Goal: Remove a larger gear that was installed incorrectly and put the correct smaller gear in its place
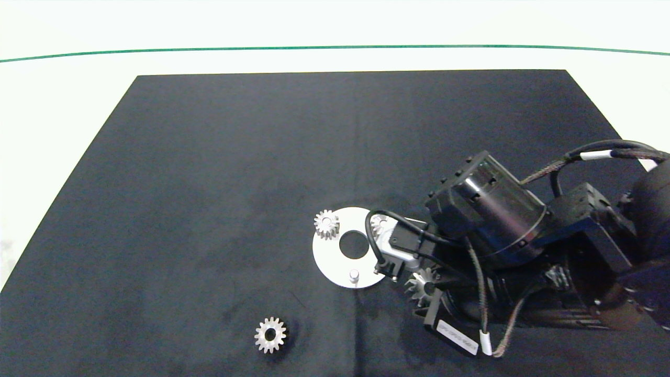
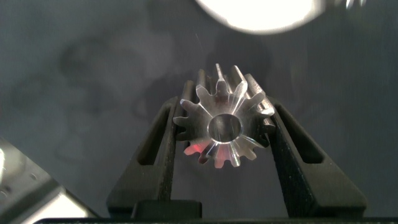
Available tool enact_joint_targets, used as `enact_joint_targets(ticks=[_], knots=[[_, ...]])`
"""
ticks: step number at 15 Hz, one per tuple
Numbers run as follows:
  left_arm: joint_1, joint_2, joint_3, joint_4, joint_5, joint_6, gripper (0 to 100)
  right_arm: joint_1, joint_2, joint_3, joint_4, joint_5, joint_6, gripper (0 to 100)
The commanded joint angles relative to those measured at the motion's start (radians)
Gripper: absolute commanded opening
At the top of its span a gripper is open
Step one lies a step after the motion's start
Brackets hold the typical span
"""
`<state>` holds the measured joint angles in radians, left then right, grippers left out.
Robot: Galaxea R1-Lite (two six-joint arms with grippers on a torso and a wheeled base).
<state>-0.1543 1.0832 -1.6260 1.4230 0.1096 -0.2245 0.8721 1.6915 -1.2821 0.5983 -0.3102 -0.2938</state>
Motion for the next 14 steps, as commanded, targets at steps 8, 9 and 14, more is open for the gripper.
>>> enact_joint_targets(ticks=[8, 9, 14], knots=[[0.001, 0.001, 0.001, 0.007, 0.001, -0.001, 100, -0.116, -0.204, 0.437, -0.232, 0.014, 0.111, 0], [0.001, 0.003, 0.003, 0.007, 0.001, -0.001, 100, -0.116, -0.199, 0.477, -0.292, 0.020, 0.114, 0], [-0.001, 0.004, 0.006, 0.007, -0.001, 0.007, 100, -0.116, -0.194, 0.540, -0.391, 0.022, 0.113, 0]])
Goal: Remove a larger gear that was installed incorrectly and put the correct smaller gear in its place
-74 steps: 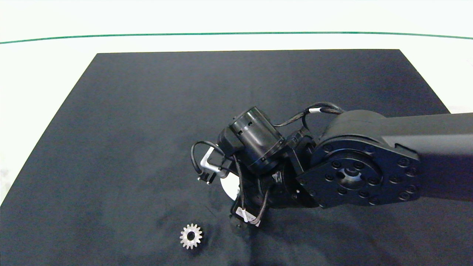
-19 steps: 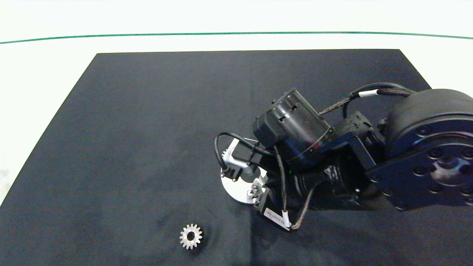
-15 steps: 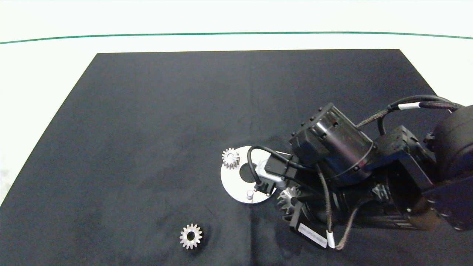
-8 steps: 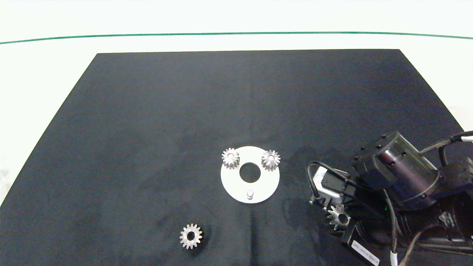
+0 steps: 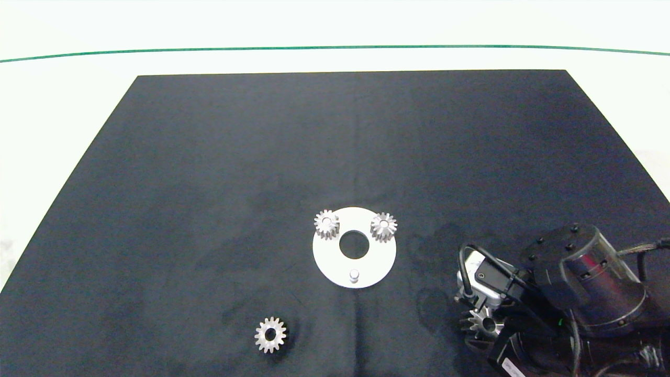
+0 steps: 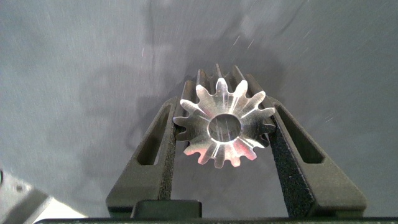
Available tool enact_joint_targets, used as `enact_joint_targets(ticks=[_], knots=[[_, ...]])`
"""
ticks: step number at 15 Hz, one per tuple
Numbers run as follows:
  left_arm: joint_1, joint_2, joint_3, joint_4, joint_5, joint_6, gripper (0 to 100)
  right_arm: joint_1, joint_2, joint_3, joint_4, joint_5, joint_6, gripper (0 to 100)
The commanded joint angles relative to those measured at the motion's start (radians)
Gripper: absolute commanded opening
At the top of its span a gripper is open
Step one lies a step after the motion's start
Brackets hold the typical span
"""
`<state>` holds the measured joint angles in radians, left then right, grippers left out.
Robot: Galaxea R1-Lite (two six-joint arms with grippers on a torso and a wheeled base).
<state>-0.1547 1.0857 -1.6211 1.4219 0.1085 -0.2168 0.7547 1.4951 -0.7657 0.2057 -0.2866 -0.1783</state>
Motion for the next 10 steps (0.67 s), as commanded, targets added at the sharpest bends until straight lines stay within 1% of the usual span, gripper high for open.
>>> enact_joint_targets(ticks=[1, 6, 8, 10], knots=[[0.000, 0.002, 0.003, 0.008, 0.000, -0.001, 100, 0.002, -0.001, 0.034, 0.001, -0.002, -0.003, 0], [-0.011, 0.002, 0.006, 0.008, -0.001, 0.001, 100, 0.002, -0.001, 0.042, -0.002, -0.002, -0.003, 0], [-0.011, 0.003, 0.006, 0.008, 0.000, 0.001, 100, 0.002, 0.001, 0.043, -0.002, 0.006, -0.003, 0], [-0.011, 0.003, 0.006, 0.008, 0.000, 0.001, 100, 0.002, 0.004, 0.049, -0.002, 0.006, -0.004, 0]])
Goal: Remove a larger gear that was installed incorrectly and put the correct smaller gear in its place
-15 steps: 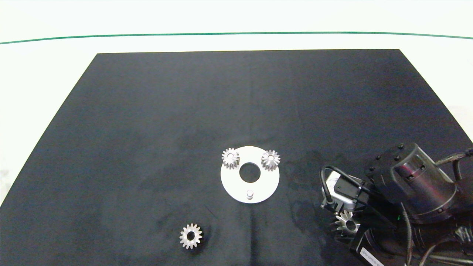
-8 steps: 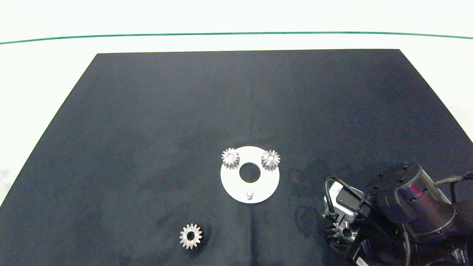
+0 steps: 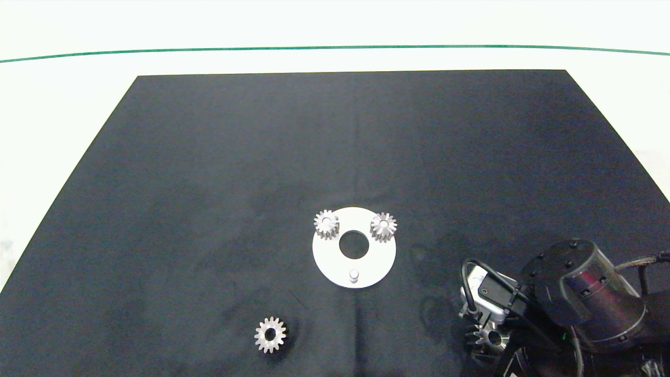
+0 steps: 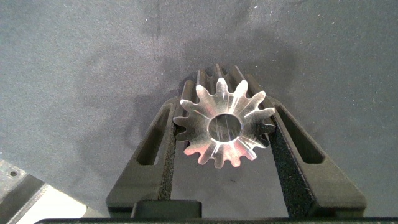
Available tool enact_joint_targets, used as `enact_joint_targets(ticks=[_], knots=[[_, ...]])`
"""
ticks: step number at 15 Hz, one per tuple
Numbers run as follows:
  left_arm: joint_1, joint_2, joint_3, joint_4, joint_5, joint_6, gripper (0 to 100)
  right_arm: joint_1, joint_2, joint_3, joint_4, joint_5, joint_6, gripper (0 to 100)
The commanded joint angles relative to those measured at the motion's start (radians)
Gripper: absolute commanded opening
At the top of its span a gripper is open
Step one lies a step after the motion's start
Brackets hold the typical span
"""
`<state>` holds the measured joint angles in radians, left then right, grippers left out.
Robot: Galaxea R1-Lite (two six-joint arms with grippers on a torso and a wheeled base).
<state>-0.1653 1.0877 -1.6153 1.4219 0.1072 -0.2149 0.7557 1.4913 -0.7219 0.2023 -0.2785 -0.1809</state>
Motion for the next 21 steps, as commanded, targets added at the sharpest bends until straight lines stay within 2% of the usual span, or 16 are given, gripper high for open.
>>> enact_joint_targets(ticks=[1, 6, 7, 16, 21], knots=[[0.000, 0.001, 0.000, 0.008, 0.002, -0.001, 100, 0.002, 0.007, 0.006, 0.000, -0.001, -0.003, 0], [0.000, 0.001, 0.000, 0.008, 0.002, -0.001, 100, 0.004, 0.007, 0.006, 0.000, -0.002, -0.003, 0], [0.000, 0.001, 0.000, 0.008, 0.002, -0.001, 100, 0.004, 0.007, 0.007, 0.000, -0.002, -0.003, 100], [-0.002, 0.001, 0.000, 0.008, 0.002, -0.001, 100, 0.007, -0.014, 0.015, 0.002, -0.004, -0.008, 100], [-0.014, 0.054, 0.022, 0.006, -0.011, -0.006, 100, -0.003, -0.197, -0.021, 0.023, -0.010, -0.014, 100]])
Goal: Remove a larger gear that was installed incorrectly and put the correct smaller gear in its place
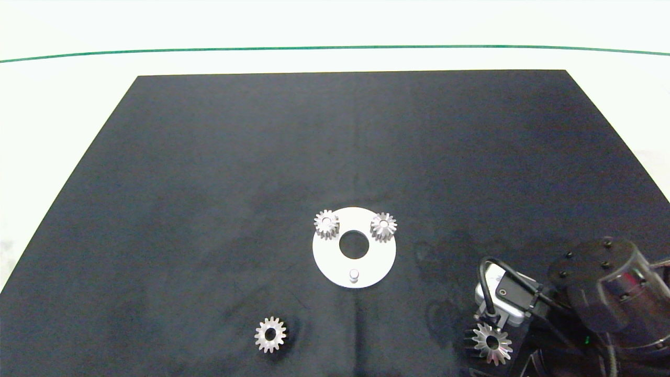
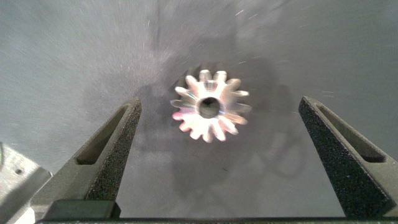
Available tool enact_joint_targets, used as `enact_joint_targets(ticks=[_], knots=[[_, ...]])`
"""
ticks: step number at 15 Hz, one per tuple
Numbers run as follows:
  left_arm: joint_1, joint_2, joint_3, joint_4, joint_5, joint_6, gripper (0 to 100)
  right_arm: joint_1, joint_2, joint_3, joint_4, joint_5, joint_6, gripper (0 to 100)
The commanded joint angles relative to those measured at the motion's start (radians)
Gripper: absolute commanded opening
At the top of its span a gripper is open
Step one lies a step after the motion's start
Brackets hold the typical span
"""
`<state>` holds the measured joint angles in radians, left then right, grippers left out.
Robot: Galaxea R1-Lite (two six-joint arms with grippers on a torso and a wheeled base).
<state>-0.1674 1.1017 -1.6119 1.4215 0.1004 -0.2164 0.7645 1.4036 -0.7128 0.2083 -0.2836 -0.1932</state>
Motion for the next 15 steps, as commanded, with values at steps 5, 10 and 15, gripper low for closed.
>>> enact_joint_targets(ticks=[5, 10, 15], knots=[[-0.159, 0.079, 0.141, -0.138, -0.004, -0.070, 100, -0.249, -0.118, -0.266, 0.281, -0.005, 0.078, 100], [-0.396, 0.182, 0.224, -0.231, 0.028, -0.235, 100, -0.347, -0.084, -0.499, 0.537, 0.015, 0.195, 100], [-0.514, 0.262, 0.356, -0.435, 0.119, -0.347, 100, -0.356, -0.037, -0.533, 0.540, 0.040, 0.244, 100]])
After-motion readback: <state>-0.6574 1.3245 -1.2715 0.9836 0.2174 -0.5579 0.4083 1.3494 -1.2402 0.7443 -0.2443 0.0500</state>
